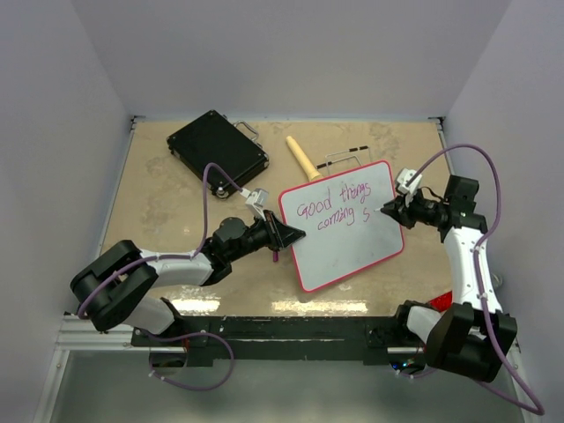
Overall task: Write a sentence on the whiteboard
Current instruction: Write on the whiteboard with the whiteboard marker without the cap.
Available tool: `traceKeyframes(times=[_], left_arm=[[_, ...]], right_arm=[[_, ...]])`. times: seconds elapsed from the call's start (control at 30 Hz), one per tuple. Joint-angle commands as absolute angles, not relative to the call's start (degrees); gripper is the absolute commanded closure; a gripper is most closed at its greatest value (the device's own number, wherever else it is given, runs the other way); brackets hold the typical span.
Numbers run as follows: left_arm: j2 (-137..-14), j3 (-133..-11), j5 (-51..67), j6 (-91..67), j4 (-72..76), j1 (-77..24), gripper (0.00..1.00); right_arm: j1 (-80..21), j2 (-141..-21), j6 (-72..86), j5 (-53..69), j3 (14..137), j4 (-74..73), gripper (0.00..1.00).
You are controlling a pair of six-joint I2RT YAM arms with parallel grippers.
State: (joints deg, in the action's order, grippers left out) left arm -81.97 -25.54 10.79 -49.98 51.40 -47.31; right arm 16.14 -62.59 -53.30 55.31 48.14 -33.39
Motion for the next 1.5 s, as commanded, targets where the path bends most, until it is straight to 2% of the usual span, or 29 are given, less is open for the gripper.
traceKeyframes(times=[0.0,0.2,1.2,1.47], left_arm=[[-82.70,-26.02,13.18,-47.37,52.65,-47.46,1.00],[-82.53,-25.93,13.27,-47.37,52.56,-47.46,1.00],[-82.97,-26.37,14.06,-47.20,53.26,-47.37,1.00],[-82.88,-26.28,13.97,-47.20,53.35,-47.46,1.00]], right_arm=[[13.98,-62.49,-54.59,55.90,48.43,-32.44,1.00],[11.78,-62.14,-50.37,53.18,47.90,-28.39,1.00],[11.51,-65.04,-52.38,50.45,48.69,-30.94,1.00],[11.60,-65.74,-57.03,48.96,49.04,-35.94,1.00]])
